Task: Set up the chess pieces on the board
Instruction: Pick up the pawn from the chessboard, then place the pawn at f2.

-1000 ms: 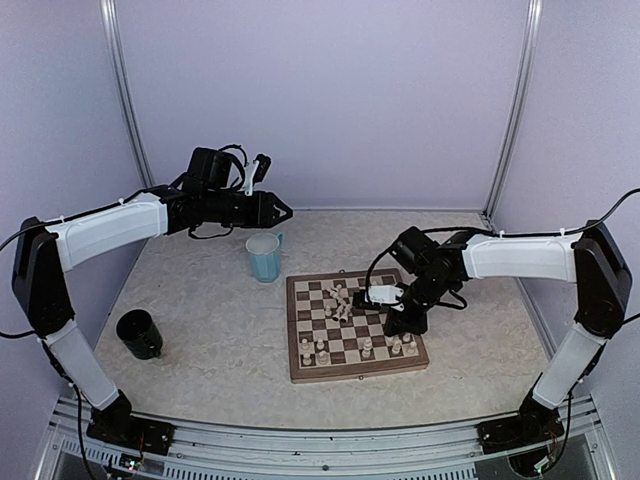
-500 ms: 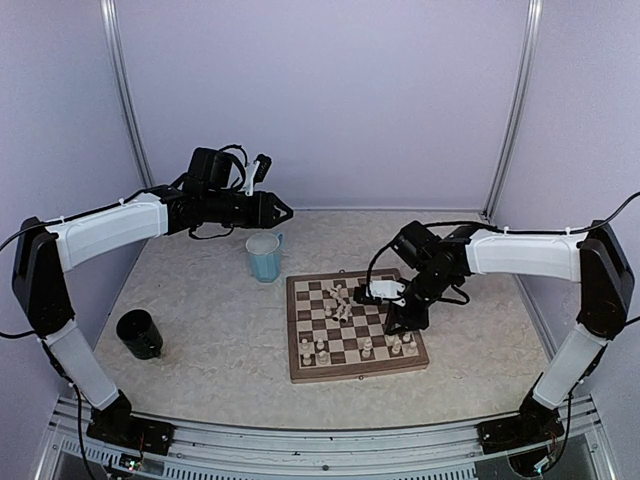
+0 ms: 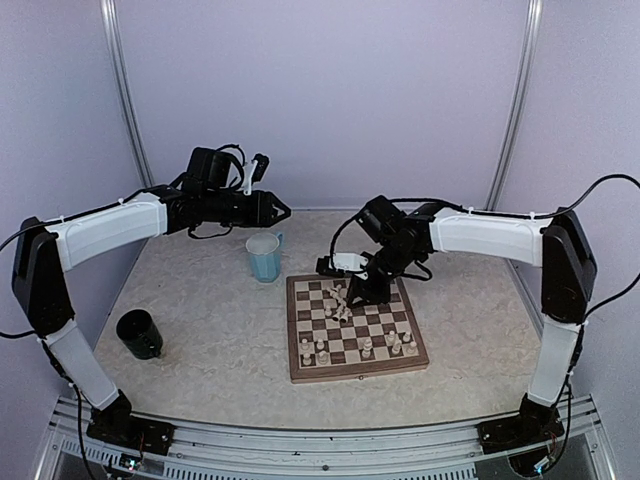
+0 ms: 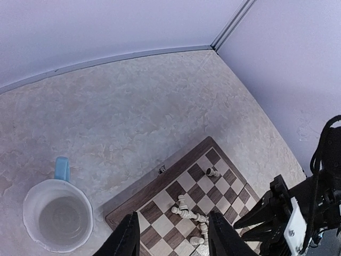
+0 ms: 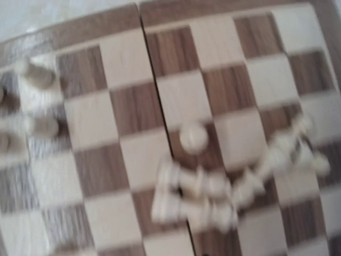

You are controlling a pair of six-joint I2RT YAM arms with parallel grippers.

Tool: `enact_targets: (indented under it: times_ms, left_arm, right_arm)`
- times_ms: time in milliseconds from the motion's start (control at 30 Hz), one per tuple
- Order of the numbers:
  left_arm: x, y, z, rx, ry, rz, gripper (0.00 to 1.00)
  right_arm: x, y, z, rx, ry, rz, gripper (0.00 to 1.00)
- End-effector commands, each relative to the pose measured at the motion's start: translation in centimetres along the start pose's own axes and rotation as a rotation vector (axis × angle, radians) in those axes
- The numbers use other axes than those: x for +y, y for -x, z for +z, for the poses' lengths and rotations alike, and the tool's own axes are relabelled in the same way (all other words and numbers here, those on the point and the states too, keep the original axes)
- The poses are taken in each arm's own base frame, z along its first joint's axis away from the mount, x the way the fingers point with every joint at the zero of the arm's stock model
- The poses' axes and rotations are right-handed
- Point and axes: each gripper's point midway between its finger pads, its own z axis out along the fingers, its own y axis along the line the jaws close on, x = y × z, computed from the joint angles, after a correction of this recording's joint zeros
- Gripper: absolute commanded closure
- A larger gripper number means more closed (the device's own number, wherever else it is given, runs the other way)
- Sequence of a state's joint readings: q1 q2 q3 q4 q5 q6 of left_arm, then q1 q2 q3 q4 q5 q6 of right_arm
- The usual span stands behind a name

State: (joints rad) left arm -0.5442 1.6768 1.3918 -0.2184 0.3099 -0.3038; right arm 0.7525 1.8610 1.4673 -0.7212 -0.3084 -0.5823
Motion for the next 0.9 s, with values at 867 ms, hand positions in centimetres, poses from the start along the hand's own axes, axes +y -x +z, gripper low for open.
enact_targets:
  times_ms: [867]
  left_arm:
    - [0.4, 1.8, -1.4, -0.043, -0.002, 0.004, 0.55]
  right_arm:
    - [-0.2, 3.4, 6.7, 0.060, 0.073, -0.014, 0.95]
